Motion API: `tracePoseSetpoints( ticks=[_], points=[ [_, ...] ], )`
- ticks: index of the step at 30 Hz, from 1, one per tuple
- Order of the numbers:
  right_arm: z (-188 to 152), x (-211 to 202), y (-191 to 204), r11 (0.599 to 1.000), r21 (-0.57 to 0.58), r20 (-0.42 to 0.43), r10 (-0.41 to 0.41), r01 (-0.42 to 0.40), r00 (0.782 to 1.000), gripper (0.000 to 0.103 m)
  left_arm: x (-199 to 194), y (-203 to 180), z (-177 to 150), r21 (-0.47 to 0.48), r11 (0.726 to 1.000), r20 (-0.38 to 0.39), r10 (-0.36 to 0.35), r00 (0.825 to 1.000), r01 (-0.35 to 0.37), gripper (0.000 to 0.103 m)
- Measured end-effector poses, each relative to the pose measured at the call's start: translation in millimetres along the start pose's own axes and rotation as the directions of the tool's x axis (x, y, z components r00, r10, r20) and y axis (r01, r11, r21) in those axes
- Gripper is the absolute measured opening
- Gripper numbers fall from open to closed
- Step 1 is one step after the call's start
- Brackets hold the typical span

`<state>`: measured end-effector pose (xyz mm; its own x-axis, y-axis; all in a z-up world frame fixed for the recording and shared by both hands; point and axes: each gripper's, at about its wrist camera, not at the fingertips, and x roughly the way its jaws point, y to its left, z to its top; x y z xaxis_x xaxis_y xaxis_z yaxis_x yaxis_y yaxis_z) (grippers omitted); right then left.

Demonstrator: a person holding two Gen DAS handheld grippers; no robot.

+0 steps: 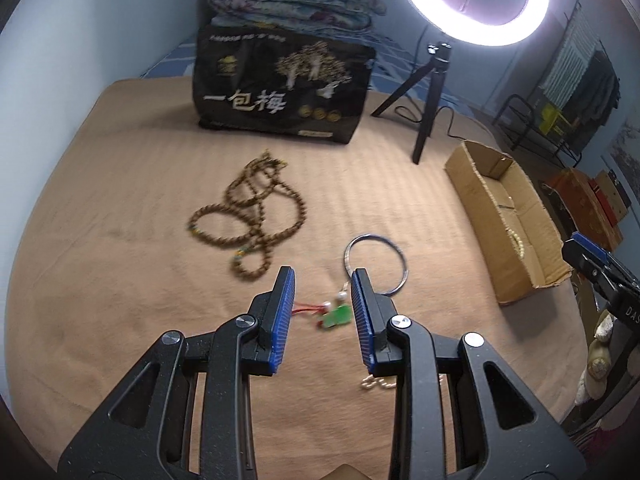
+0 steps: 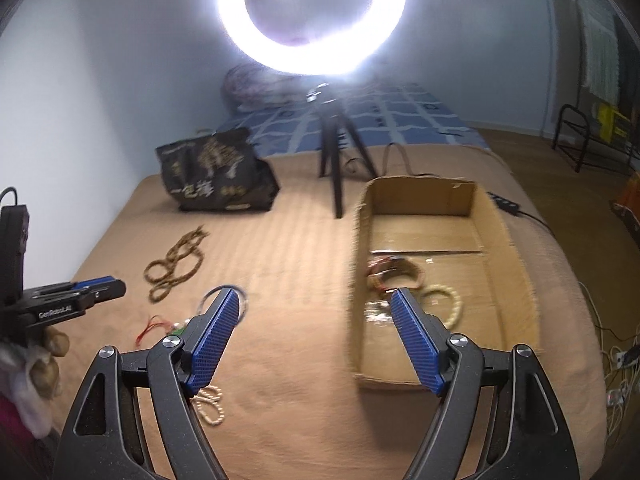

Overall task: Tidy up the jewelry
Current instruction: 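Move the left tool to the pearl earring while the right tool approaches the dark blue bangle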

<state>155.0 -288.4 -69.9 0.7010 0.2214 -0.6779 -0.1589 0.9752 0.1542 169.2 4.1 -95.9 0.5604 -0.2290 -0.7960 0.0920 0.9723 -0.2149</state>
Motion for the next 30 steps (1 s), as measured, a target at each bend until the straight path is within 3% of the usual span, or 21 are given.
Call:
tracePoseSetpoints(
  ticks=[15,24,30],
  points=[
    [-2.2,68.6,53.1,0.997,-0.051,-0.127,0.051,-0.058,0.991,0.078,19.8,22.7,-7.5,-0.022,0.999,-0.051,-0.043,0.998,0.042,0.029],
    [-2.9,94.9,58.3,0.996,-0.061,-0.173,0.051,-0.063,0.984,0.078,37.2,31.0,-4.8,-0.032,0.999,-0.076,-0.045,0.996,0.043,0.028],
    [-4.5,108.9,57.9,0.996,-0.057,-0.211,0.060,-0.073,0.976,0.078,50.7,17.8,0.2,0.003,0.996,-0.095,-0.084,0.992,0.085,0.028]
  ],
)
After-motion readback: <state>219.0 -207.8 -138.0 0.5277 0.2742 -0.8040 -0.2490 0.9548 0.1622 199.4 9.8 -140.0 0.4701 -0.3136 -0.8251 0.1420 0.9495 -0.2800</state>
